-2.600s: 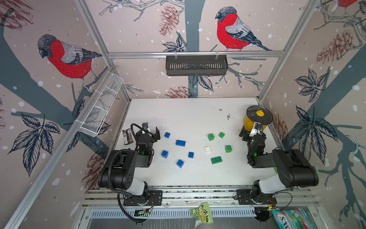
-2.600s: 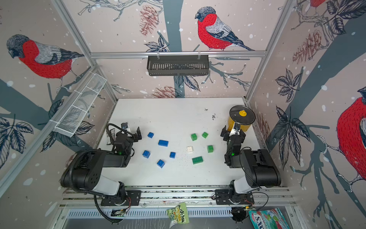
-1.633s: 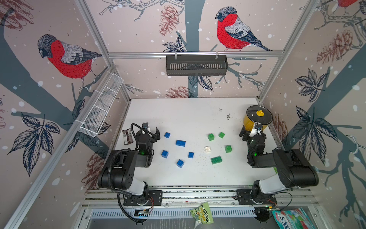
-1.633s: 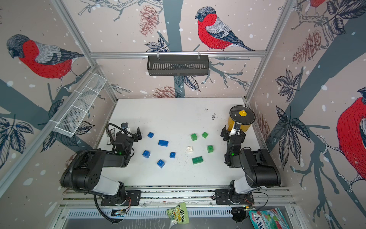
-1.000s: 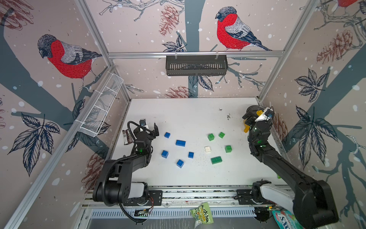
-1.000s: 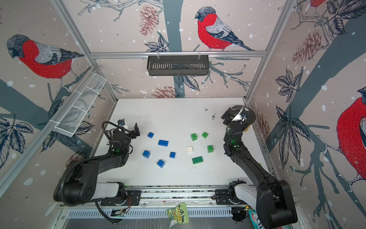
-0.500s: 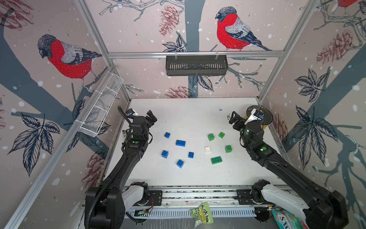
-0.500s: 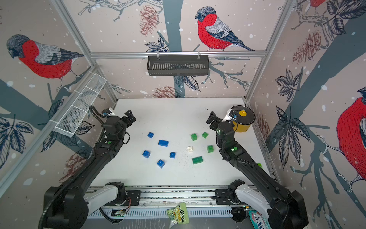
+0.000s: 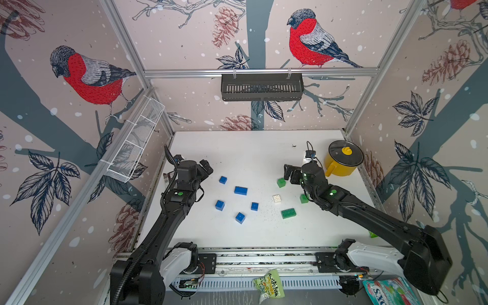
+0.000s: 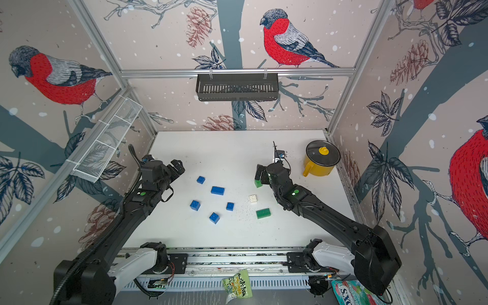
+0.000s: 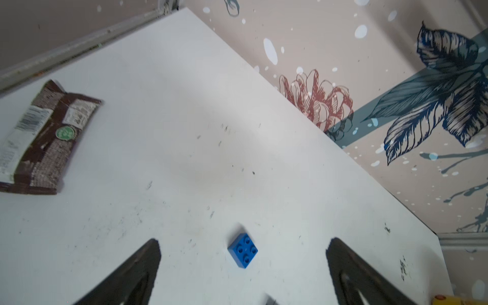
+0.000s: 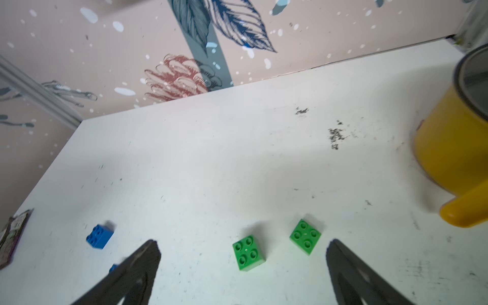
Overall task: Assemble the letter h with lego
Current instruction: Adjust the lego brick at the center of the board.
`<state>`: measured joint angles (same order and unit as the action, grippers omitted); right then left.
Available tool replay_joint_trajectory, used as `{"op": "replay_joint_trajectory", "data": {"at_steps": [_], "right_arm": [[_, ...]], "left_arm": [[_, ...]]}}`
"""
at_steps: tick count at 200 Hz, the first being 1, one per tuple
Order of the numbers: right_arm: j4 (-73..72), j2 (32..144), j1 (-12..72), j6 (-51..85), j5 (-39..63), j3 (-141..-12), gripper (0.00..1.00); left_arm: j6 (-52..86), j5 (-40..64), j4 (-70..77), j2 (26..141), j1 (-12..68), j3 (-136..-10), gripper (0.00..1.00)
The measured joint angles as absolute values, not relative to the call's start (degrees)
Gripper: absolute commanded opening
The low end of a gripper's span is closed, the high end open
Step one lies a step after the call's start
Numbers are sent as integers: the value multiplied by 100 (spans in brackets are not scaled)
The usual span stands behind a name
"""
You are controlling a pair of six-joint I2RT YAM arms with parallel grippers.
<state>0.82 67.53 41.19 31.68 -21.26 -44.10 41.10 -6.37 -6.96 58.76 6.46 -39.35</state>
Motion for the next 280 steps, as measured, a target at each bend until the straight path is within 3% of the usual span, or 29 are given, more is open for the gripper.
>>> {"op": "replay_joint_trajectory", "data": {"at_steps": [159,280], "right_arm": [[-733,7043,4683,2851,-2027,-3876,99],[-475,7918,5299,2663,-2279,-4405,100]], "left_arm": [[3839,646,-1500,7321,1046,-4523,97],[3712,751,-3236,6665,1715,-4211,89]]}}
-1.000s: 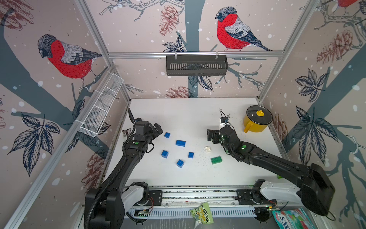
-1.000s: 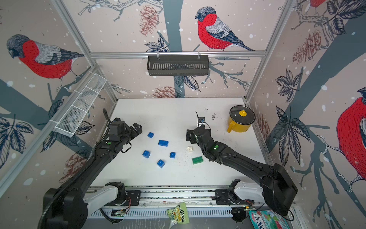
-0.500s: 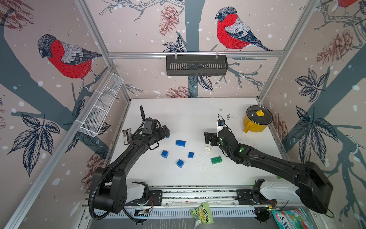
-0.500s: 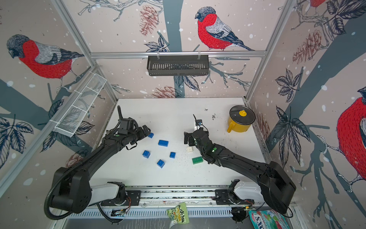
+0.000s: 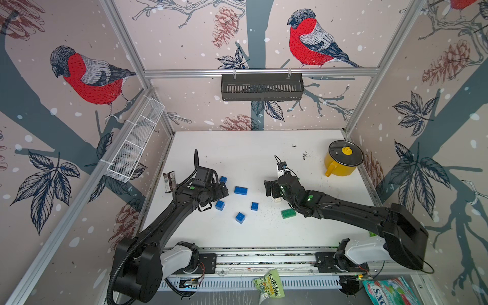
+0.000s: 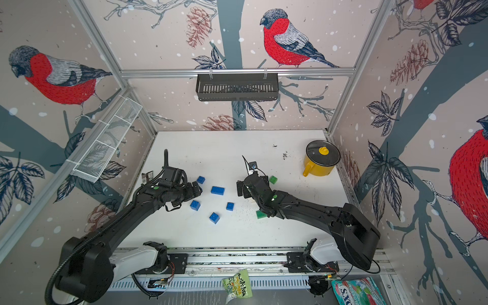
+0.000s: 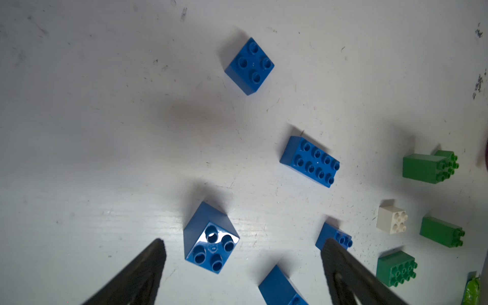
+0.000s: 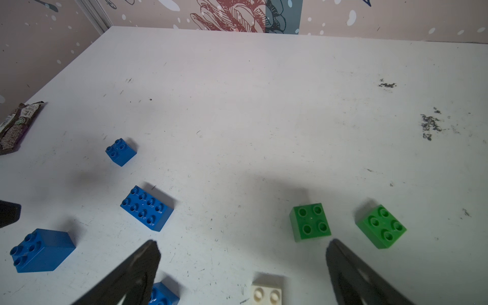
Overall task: Assemble the letter h with lego
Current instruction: Adjust the lego brick at the center of the board.
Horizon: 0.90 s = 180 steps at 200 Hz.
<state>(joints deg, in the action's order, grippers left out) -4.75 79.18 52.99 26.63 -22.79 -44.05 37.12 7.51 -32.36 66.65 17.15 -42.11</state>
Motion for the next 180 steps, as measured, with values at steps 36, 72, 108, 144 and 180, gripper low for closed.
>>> {"op": "replay_joint_trajectory", "data": {"at_steps": [36,72,108,144,180], "right_arm": [[-432,7959,5384,2611,-2418,-4436,100],[-405,7957,5398,2556,-2449,-4436,99],[-320,7957,5413,2556,-2458,-4438,100],[-274,7981,5474,2556,-2502,-4482,100],[-244,8025,5561,2550,-2587,-4521,100]], "left_arm": [[3730,593,-3452,7065,1951,-4276,83],[3750,545,-3601,7441,2158,-4340,78],[3750,425,-3653,7693,2206,-4362,73],[3747,379,-3658,7804,2224,-4388,71],[3745,314,-3667,7881,2233,-4410,65]]}}
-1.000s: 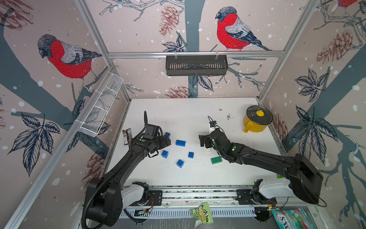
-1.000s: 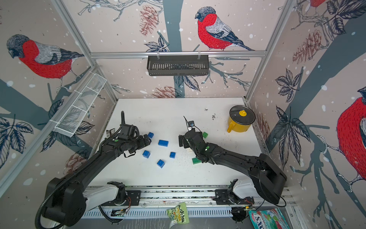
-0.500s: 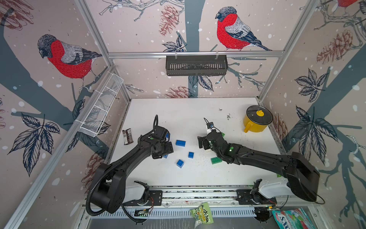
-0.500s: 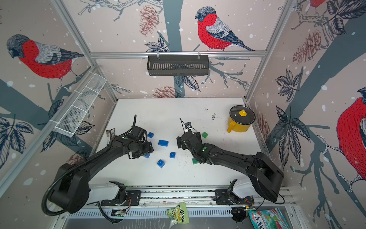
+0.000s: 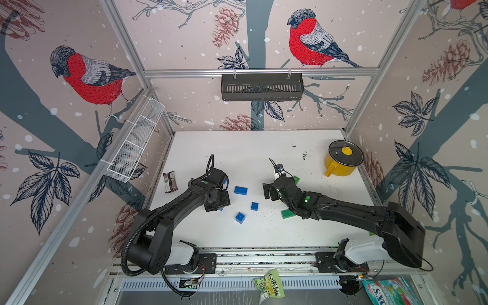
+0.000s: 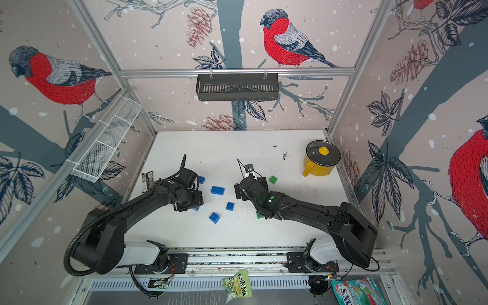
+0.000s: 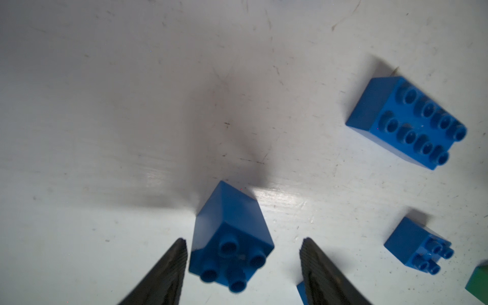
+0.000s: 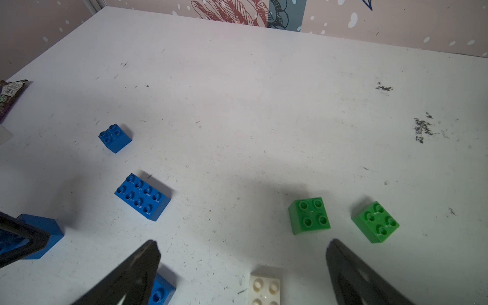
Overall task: Assemble the letter h with lego
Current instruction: Adjust the lego brick at the center of the board.
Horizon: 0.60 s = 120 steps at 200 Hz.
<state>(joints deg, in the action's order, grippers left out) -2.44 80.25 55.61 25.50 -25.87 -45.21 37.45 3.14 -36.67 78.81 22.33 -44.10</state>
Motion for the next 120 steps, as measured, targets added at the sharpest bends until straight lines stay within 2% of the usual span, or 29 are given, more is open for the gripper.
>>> {"op": "replay_joint_trajectory", "data": {"at_steps": [120], "right_arm": [[-139,8267,5771,2519,-2941,-4696,100]], "left_arm": [[3778,447,-3658,7918,2403,-4434,62]]}}
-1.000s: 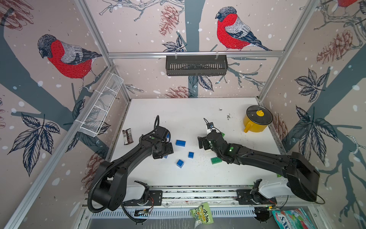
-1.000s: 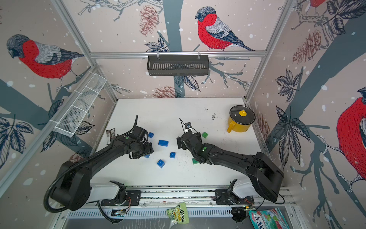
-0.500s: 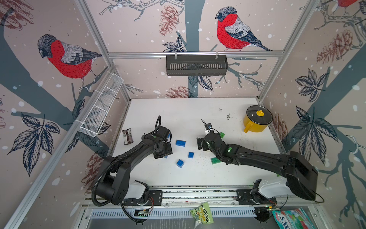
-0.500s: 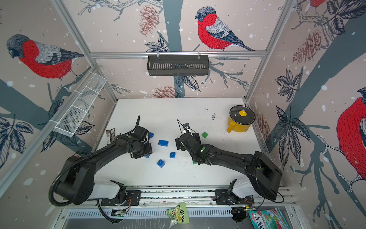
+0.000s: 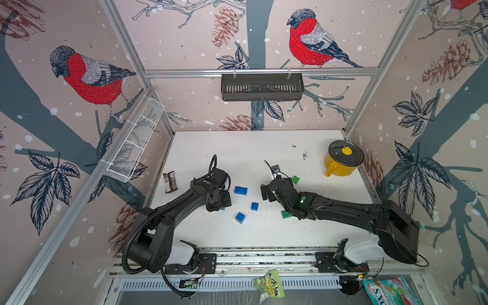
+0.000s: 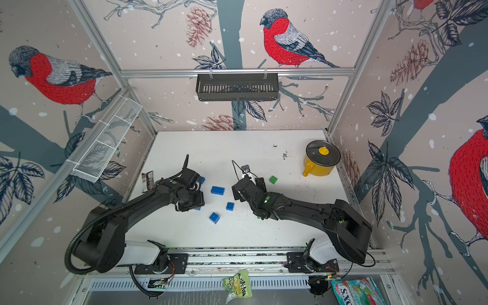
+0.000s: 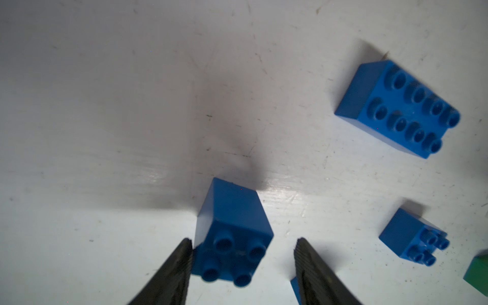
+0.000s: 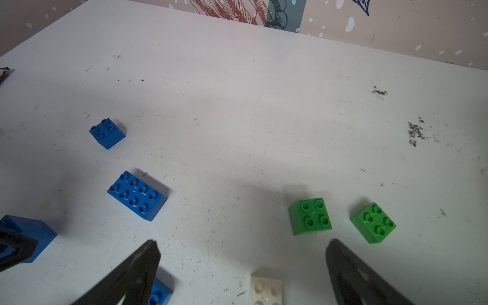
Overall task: Assemble the letter h with lego
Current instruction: Adjust the lego brick at the center of the board.
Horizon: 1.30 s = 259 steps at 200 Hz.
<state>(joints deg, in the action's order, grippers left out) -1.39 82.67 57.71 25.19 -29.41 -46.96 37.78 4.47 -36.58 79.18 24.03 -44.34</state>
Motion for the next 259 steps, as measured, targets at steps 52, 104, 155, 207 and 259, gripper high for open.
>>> {"op": "replay_joint_trajectory", "data": {"at_steps": [52,104,155,207,259], "right_arm": [[-91,8344,5848,2508,-3033,-4740,100],[-5,8409,5918,2408,-3162,-4801,100],[5,8444,5981,2386,-3295,-4831,100],[14,8473,6053,2383,-3470,-4845,99],[14,8486,6090,2383,-3511,-4856,100]], "left_arm": [[3811,355,-3653,8075,2412,-4547,60],[3745,86,-3660,8309,2414,-4659,56],[3701,-8,-3667,8414,2418,-4748,49],[3701,-21,-3667,8525,2534,-4810,45],[3704,-49,-3667,8517,2550,-4803,39]]}}
